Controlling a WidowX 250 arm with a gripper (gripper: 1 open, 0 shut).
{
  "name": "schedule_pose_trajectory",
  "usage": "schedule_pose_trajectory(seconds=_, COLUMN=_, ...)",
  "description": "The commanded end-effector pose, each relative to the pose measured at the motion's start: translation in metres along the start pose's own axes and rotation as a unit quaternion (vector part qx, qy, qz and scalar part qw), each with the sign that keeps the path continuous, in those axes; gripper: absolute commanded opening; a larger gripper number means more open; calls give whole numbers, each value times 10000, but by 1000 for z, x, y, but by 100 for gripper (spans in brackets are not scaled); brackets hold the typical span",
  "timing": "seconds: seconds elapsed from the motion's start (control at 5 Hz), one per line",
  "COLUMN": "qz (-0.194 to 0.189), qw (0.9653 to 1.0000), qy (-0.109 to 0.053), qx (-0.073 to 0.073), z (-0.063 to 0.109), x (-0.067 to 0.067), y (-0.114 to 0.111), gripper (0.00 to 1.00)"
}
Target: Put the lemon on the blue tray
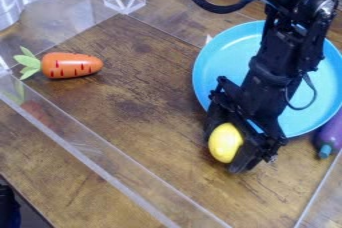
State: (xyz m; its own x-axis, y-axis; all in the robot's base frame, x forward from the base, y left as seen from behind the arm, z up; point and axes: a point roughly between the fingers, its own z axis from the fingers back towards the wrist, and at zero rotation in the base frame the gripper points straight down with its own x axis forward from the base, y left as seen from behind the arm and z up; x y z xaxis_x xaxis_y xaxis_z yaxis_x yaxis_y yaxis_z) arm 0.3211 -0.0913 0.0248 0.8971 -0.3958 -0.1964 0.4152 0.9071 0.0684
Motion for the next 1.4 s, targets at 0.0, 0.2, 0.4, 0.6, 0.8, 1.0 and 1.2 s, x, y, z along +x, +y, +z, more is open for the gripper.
schedule_pose_trajectory(seconds=0.0, qz=-52, qw=9995, qy=-299, qx=91, z=18, x=10, y=0, gripper=0)
schedule_pose_trajectory(seconds=0.2, qz=-59, qw=9995, qy=-300, qx=120, z=18, x=13, y=1, gripper=0)
schedule_pose_trajectory(seconds=0.4, qz=-54, qw=9995, qy=-292, qx=136, z=15, x=16, y=2, gripper=0)
schedule_pose_trajectory(seconds=0.6, qz=-40, qw=9995, qy=-278, qx=140, z=12, x=18, y=3, gripper=0)
schedule_pose_trajectory(seconds=0.8, qz=-17, qw=9996, qy=-258, qx=134, z=9, x=21, y=4, gripper=0)
schedule_pose_trajectory(seconds=1.0, qz=6, qw=9996, qy=-238, qx=122, z=7, x=23, y=4, gripper=0)
schedule_pose_trajectory(seconds=1.2, qz=19, qw=9997, qy=-223, qx=114, z=5, x=26, y=5, gripper=0)
